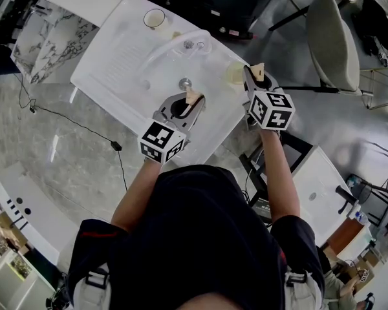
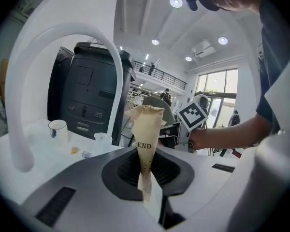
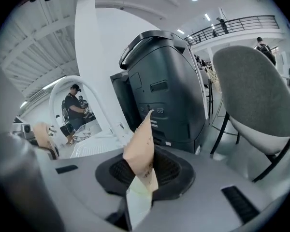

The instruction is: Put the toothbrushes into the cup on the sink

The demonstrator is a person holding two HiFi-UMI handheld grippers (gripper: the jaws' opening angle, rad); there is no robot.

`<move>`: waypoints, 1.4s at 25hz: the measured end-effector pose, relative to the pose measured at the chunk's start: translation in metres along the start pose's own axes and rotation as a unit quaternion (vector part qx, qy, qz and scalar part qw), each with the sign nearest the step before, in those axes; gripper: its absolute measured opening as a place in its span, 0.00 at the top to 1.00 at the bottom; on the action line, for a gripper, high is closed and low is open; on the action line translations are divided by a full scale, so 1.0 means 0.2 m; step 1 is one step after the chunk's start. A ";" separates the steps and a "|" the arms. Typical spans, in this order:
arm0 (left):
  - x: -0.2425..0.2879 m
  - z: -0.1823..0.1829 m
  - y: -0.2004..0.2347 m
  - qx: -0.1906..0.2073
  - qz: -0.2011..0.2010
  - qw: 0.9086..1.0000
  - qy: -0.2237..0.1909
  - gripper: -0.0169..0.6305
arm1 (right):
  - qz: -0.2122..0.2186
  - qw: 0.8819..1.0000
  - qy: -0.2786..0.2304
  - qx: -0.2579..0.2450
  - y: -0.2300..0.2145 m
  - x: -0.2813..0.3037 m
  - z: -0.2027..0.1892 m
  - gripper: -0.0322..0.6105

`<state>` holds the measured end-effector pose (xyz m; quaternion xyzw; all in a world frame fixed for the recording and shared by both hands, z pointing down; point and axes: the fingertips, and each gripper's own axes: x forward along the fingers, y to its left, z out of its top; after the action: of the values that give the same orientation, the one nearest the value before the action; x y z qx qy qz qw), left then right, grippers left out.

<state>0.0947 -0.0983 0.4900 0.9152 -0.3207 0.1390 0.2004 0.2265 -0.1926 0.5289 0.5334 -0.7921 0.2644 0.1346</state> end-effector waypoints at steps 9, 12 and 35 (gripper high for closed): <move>0.02 0.00 -0.02 0.004 -0.010 1.000 0.005 0.92 | -0.004 1.000 0.003 0.013 -0.04 -0.02 -0.02 0.82; 0.03 0.00 -0.04 0.009 -0.017 1.000 0.007 0.92 | -0.007 1.000 0.007 0.015 -0.05 -0.03 -0.04 0.81; 0.08 0.00 -0.17 0.027 -0.057 0.998 0.014 0.92 | -0.020 0.998 0.000 0.052 -0.10 -0.17 -0.11 0.74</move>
<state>0.1290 -0.0829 0.4879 0.9352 -0.2608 0.1489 0.1877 0.2577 -0.1602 0.5354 0.5557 -0.7663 0.3024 0.1120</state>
